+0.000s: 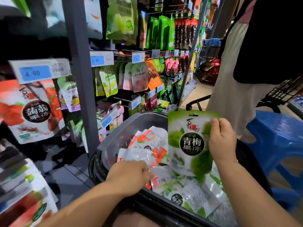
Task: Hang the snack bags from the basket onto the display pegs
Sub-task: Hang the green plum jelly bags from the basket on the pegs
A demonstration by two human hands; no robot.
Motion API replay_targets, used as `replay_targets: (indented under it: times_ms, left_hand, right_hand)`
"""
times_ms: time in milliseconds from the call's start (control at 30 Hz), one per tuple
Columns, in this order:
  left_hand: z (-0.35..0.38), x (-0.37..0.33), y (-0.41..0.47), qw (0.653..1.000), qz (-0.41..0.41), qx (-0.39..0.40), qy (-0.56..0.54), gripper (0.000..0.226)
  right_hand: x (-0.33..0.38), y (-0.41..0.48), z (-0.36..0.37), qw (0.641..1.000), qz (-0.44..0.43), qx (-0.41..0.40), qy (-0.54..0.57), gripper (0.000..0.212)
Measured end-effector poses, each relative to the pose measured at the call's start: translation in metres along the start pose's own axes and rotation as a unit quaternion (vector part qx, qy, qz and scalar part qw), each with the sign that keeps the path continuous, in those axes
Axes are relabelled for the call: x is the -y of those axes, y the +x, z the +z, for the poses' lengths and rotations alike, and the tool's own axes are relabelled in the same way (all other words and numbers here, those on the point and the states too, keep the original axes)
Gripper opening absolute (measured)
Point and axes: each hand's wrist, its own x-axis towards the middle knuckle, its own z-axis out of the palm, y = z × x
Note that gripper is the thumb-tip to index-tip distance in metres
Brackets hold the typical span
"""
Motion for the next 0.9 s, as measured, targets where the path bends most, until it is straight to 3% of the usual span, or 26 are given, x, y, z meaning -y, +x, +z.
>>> replay_targets:
  times_ms: [100, 167, 233, 300, 367, 467, 600, 767, 900]
  left_hand:
    - [0.0, 0.004, 0.002, 0.999, 0.002, 0.006, -0.048, 0.05]
    - [-0.002, 0.01, 0.005, 0.993, 0.037, 0.039, -0.108, 0.069]
    - [-0.005, 0.013, 0.007, 0.953, 0.103, 0.116, -0.259, 0.083]
    - [-0.005, 0.015, 0.008, 0.897, 0.157, 0.168, -0.377, 0.073]
    - [-0.009, 0.015, 0.007, 0.875, 0.183, 0.186, -0.408, 0.056]
    - [-0.012, 0.016, 0.006, 0.844, 0.174, 0.205, -0.465, 0.049]
    - [-0.018, 0.016, 0.006, 0.832, 0.16, 0.225, -0.481, 0.055]
    - [-0.022, 0.018, 0.006, 0.805, 0.161, 0.292, -0.491, 0.086]
    - [-0.025, 0.012, 0.003, 0.812, 0.15, 0.277, -0.492, 0.067]
  right_hand:
    - [0.012, -0.009, 0.011, 0.989, 0.062, 0.07, 0.118, 0.042]
    - [0.019, -0.015, 0.017, 0.965, 0.11, 0.118, 0.208, 0.034]
    - [0.028, -0.023, 0.023, 0.949, 0.126, 0.152, 0.246, 0.026]
    - [0.034, -0.029, 0.03, 0.942, 0.139, 0.162, 0.258, 0.026]
    - [0.037, -0.031, 0.035, 0.935, 0.167, 0.157, 0.271, 0.026]
    - [0.038, -0.031, 0.039, 0.929, 0.208, 0.153, 0.265, 0.026]
    - [0.035, -0.027, 0.04, 0.928, 0.238, 0.127, 0.256, 0.026]
    - [0.024, -0.023, 0.041, 0.939, 0.253, 0.103, 0.21, 0.026]
    - [0.018, -0.022, 0.044, 0.935, 0.266, 0.096, 0.214, 0.026]
